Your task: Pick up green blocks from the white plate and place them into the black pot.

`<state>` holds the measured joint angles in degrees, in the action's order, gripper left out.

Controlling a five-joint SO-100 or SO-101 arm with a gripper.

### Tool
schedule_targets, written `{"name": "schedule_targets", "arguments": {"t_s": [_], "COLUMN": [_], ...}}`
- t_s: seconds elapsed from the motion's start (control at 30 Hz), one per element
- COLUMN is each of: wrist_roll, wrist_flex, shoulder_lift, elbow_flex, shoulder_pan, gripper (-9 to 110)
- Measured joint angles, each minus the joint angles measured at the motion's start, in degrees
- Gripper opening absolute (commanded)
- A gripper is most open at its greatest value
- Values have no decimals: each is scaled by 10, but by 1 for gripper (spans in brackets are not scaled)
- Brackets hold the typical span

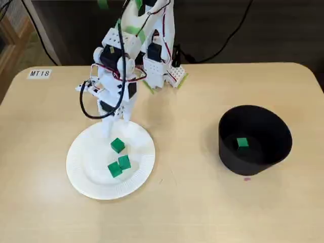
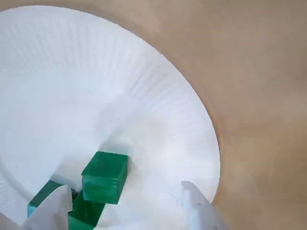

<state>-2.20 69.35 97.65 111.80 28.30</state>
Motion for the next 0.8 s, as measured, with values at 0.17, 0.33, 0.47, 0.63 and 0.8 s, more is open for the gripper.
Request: {"name": "schedule_targets", "arguments": {"t_s": [0.17,0.33,0.47,0.63,0.8], "wrist_roll": [0,0,-2,-11,1], "wrist_flex": [-22,-53,-74,-95,-95], "shoulder_lift": [-33,-68,-99,-147,-157], "elbow_flex": [-15,-26,-44,-77,-96], "shoulder_pan": [-11,-17,-18,-22,-24], "gripper": [31,29,20,-2,-2]}}
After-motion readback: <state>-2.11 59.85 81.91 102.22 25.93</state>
